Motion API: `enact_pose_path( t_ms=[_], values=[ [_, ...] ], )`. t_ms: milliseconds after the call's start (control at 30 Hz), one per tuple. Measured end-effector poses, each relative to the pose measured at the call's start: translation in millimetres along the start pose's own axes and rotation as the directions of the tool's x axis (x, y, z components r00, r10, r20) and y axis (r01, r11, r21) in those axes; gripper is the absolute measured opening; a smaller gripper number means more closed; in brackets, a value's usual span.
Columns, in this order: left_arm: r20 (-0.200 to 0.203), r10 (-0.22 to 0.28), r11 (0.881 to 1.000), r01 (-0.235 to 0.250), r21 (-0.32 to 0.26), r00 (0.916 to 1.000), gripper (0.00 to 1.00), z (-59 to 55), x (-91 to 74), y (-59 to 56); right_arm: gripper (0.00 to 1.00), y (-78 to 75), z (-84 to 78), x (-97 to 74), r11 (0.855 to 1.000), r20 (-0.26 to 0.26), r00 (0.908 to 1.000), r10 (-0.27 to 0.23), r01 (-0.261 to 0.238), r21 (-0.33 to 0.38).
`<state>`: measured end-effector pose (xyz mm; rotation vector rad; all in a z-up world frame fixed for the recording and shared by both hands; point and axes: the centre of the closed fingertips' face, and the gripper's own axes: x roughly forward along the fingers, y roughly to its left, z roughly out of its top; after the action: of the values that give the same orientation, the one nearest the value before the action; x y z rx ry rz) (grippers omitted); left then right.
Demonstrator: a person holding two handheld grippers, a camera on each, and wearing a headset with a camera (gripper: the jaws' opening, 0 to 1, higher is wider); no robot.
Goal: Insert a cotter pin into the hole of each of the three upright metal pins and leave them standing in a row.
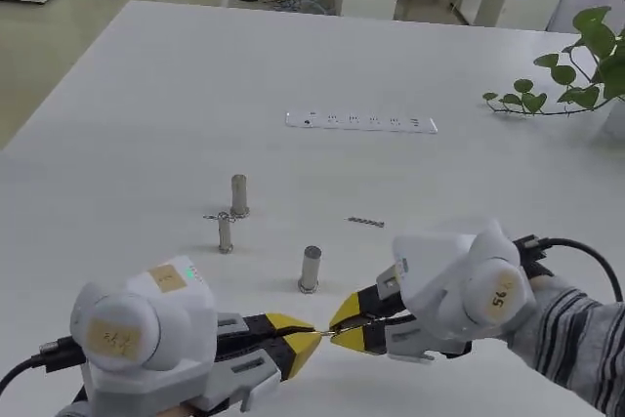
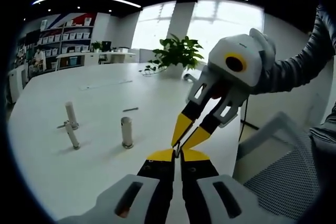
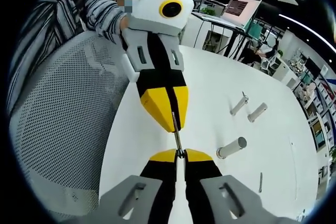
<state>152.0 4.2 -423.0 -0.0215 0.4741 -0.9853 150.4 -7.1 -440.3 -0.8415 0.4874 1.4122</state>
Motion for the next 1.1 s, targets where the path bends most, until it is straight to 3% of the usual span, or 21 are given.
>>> enact_pose_path(
  t_ms=[167,533,700,867,1100],
  values=[
    [-0.021,0.033,0.999,-0.033,0.014,0.9992,0.00,-5.2,-0.4,6.5,0.00,-0.5,1.9,-1.5,1.000,0.004,1.0000,-0.006,0.006,-0.019],
    [-0.005,0.076,0.997,-0.076,0.033,0.9971,0.09,-2.8,1.5,14.8,0.00,-8.8,-6.3,-0.8,0.998,-0.032,0.9988,-0.037,0.035,-0.050],
    [0.005,0.109,0.993,-0.110,0.046,0.9940,0.14,-1.0,2.9,22.4,0.00,-19.3,-15.7,-1.2,0.997,-0.067,0.9954,-0.069,0.066,-0.043],
    [0.046,0.130,0.990,-0.132,0.040,0.9905,0.18,6.3,5.1,27.9,0.00,-31.8,-23.4,-2.1,0.995,-0.087,0.9915,-0.096,0.095,-0.023],
    [0.050,0.178,0.982,-0.181,0.056,0.9828,0.26,8.6,11.4,40.2,0.00,-47.7,-36.5,-1.8,0.992,-0.133,0.9827,-0.129,0.129,-0.009]
  ],
)
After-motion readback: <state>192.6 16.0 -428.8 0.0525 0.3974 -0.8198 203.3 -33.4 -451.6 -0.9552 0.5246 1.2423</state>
